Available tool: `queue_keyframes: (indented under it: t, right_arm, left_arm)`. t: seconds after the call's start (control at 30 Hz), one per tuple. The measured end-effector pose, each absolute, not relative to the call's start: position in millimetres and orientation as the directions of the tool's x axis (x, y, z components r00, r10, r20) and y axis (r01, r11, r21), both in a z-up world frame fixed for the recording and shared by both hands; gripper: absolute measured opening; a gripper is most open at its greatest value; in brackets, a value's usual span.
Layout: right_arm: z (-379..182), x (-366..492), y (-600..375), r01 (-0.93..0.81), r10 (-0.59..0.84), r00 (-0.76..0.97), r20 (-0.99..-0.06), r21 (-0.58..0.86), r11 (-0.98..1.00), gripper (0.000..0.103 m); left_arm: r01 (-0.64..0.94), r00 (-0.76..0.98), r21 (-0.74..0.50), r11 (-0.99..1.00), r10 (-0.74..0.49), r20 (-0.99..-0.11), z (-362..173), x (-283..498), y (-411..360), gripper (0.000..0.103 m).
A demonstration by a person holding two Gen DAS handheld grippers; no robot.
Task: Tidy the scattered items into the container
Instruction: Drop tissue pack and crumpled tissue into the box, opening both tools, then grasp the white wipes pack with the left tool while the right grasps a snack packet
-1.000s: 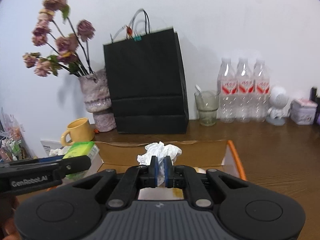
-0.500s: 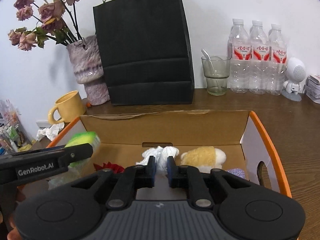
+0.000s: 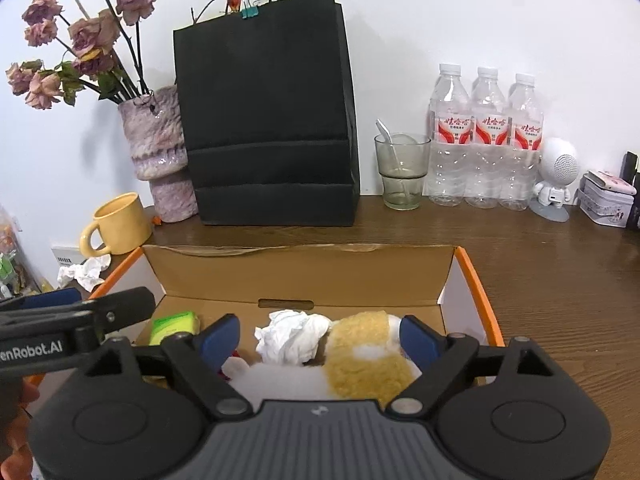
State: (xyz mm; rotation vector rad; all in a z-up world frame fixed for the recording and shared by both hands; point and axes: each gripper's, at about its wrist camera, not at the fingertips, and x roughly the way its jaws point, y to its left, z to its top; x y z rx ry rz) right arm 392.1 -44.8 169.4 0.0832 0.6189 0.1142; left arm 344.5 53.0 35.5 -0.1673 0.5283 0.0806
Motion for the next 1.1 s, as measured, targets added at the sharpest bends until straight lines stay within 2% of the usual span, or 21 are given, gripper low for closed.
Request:
queue_keyframes:
  t: [0.13, 0.37, 0.53, 0.7, 0.97, 1.1]
  right_arm:
    - [177.6, 385.1, -46.5, -0.089, 0.136, 0.821, -0.555, 0.112, 0.990, 0.092]
    - [200.9, 345.0, -51.1, -0.117, 0.157, 0.857, -0.490, 0.112, 0.987, 0.093]
    - [208.3, 299.6, -54.4, -0.152, 0.171, 0.876, -0.452, 0.077, 0.985, 0.093]
    - [193.5, 260.3, -52.0, -0.181, 0.184, 0.867, -0.463, 0.052, 0.982, 0.093]
    - [141.2, 235.4, -30.5, -0.233, 0.226, 0.789, -0.571, 0.061, 0.971, 0.093]
    - [119.6, 235.7, -19.1, -0.239, 0.236, 0.754, -0.613, 0.079, 0.968, 0.089]
  left_arm:
    - [-0.125, 0.872, -0.158, 0.979, 0.033, -0.488, 45.0, 336.0, 56.4, 0.103]
    - [-0.079, 0.909, -0.187, 0.979, -0.007, -0.417, 67.9, 295.0, 64.2, 0.103]
    - [-0.049, 0.918, -0.157, 0.986, -0.018, -0.397, 68.0, 255.3, 67.6, 0.103]
    - [-0.053, 0.891, -0.122, 0.991, -0.008, -0.454, 48.0, 225.2, 71.2, 0.103]
    - [-0.048, 0.829, -0.109, 0.993, -0.021, -0.559, 4.4, 199.5, 70.0, 0.103]
    - [-0.043, 0.803, -0.107, 0.993, -0.030, -0.596, -12.3, 194.8, 67.2, 0.103]
